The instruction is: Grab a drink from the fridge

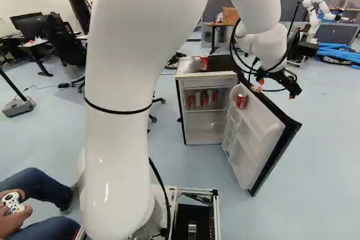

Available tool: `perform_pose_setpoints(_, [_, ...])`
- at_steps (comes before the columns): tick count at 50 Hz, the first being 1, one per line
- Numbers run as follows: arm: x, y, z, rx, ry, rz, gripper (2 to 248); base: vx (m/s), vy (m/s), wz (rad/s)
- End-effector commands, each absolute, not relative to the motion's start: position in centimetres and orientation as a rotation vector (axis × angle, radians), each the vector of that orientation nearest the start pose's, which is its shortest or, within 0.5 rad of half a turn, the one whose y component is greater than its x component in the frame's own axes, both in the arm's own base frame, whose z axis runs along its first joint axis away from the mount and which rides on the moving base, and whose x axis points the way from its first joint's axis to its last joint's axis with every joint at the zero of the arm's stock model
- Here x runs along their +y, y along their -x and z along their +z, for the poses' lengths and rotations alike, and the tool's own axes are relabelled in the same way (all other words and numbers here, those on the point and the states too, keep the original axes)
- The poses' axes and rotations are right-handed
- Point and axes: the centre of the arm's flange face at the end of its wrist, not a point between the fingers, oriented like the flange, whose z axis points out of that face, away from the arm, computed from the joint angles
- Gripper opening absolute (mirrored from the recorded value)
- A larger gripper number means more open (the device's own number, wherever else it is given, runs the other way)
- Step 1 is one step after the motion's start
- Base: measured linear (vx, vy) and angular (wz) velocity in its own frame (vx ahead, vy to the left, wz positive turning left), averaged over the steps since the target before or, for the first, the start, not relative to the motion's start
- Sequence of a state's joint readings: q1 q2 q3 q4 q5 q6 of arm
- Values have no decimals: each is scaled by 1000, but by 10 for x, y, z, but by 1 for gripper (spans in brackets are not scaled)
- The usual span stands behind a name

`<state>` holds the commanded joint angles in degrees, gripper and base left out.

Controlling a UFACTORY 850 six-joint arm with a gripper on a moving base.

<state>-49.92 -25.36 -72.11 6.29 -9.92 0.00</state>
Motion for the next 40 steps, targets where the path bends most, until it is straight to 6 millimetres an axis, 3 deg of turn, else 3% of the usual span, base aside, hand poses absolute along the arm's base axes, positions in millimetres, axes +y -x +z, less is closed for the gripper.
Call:
perform_pose_setpoints(21, [-514, -410, 456, 1723, 2592, -929, 247, 0, 0, 0])
perform_pose_setpoints(40, [-540, -409, 450, 1814, 2452, -855, 247, 0, 0, 0])
